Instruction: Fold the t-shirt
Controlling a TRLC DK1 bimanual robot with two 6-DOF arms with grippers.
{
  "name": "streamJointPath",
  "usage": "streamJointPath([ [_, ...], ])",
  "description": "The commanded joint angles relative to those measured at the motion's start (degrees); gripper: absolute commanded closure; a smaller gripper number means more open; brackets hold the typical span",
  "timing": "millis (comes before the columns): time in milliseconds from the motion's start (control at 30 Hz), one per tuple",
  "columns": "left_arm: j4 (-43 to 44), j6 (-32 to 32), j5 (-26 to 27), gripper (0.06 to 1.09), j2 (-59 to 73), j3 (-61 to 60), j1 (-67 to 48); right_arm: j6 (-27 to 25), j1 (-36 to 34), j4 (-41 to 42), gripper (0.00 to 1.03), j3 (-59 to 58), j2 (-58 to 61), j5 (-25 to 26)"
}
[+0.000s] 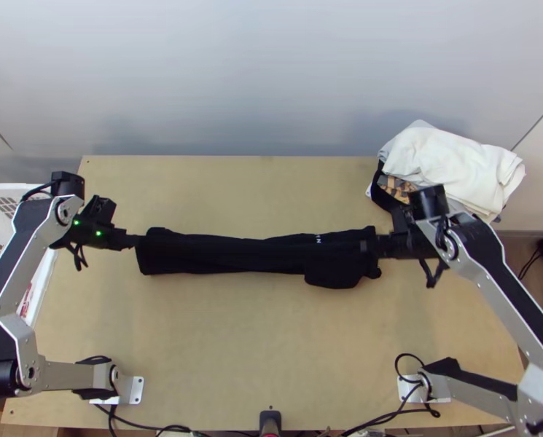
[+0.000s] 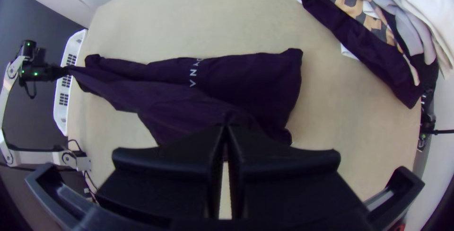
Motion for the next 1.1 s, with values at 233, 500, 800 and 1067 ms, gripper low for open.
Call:
streamJointPath([
  [233, 2.71, -3.07, -0.75, 1.05, 3.45, 0.61, -4.29, 3.71, 1.51, 5.61, 1.00, 4.93, 8.77, 4.01],
  [500, 9.13, -7.11, -1.98, 1.05, 8.81, -1.94, -6.31, 6.00, 2.74, 9.31, 1.00, 4.93, 14.75, 10.34],
  [800, 13.96, -9.66, -2.33, 1.05, 14.52, -3.17, -5.87, 6.88, 0.36, 13.44, 1.00, 2.12, 21.34, 13.94],
  [1067, 19.85, -13.17, -2.60, 1.04, 15.13, -4.93, -5.69, 7.76, 0.89, 17.66, 0.91, 0.28, 23.71, 18.78],
])
